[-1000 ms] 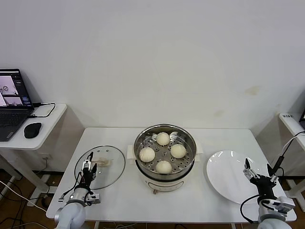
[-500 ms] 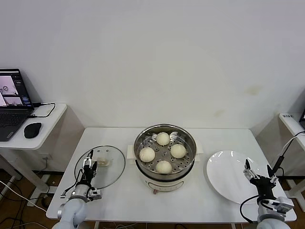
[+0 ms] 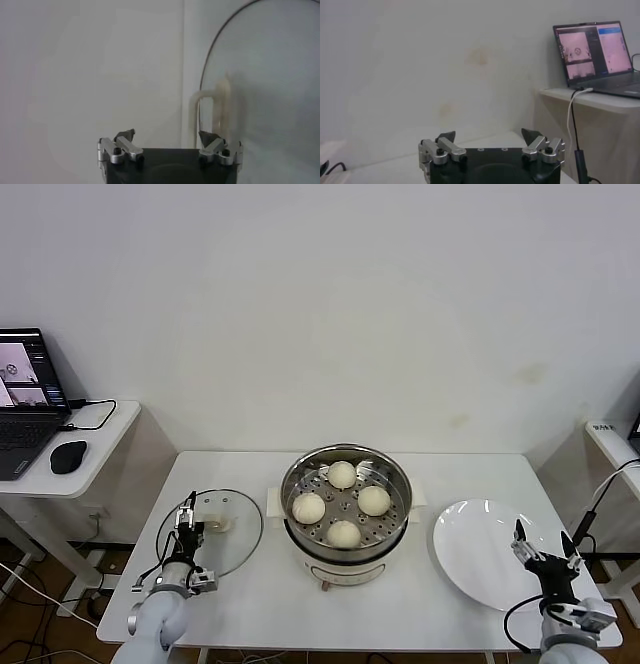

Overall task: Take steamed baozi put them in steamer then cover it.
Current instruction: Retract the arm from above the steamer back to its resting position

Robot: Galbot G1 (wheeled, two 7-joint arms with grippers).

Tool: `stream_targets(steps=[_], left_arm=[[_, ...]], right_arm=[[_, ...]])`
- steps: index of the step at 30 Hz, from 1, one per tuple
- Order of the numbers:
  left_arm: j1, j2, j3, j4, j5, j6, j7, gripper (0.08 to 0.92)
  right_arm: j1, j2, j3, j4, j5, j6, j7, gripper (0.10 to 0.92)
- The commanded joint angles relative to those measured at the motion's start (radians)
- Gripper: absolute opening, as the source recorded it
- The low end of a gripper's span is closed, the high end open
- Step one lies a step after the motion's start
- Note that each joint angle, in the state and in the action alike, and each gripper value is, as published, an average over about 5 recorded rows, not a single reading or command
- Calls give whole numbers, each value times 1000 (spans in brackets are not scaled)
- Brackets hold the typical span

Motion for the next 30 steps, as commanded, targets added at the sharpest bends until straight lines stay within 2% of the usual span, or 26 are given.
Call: stream_targets(steps=[1, 7, 10, 17, 30], left_arm=[[-16, -4, 2, 46, -9, 0, -30, 823], [-17, -11, 6, 83, -29, -18, -77, 820], [-17, -13, 9, 87, -32, -25, -83, 789], [-28, -12, 17, 86, -36, -26, -72, 589], [-18, -6, 15, 80, -37, -26, -61, 368]], right_arm=[[-3, 0, 1, 0, -1, 2, 0, 823], [-5, 0, 2, 0, 0, 6, -1, 823], [-8, 0, 4, 3, 0, 5, -1, 823], [-21, 0, 8, 10, -1, 7, -2, 823], [-22, 0, 9, 9, -2, 7, -3, 823]])
